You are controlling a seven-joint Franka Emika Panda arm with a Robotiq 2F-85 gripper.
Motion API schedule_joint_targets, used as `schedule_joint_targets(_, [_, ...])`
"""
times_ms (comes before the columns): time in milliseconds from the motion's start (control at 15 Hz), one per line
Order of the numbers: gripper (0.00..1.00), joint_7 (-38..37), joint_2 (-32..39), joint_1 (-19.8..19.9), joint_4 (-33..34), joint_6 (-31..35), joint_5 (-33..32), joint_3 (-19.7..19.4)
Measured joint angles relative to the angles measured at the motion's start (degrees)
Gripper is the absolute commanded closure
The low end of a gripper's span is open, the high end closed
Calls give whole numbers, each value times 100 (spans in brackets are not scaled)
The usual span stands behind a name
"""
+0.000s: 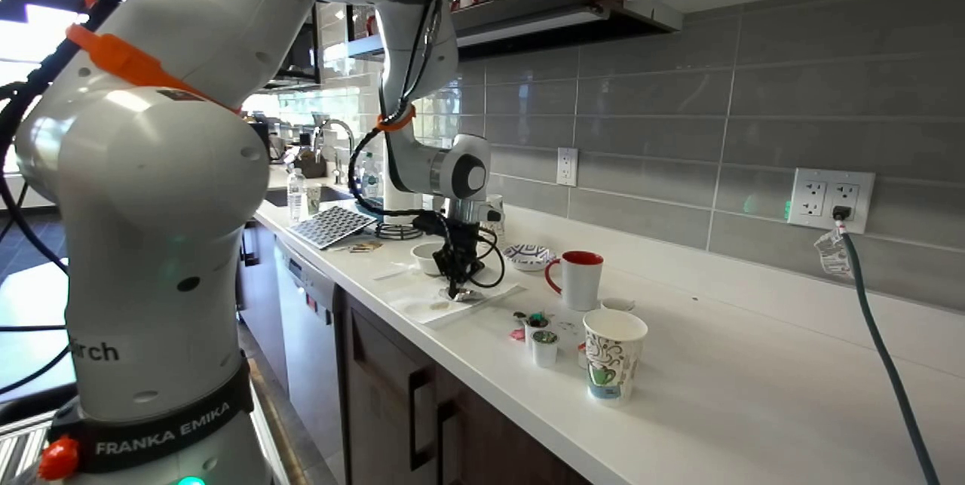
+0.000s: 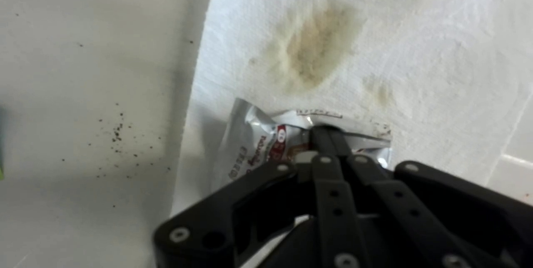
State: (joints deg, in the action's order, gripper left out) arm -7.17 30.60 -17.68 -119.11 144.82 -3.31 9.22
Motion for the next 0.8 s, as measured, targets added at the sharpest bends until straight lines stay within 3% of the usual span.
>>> schedule_joint_targets(800, [100, 85, -5, 39, 36, -25, 35, 65])
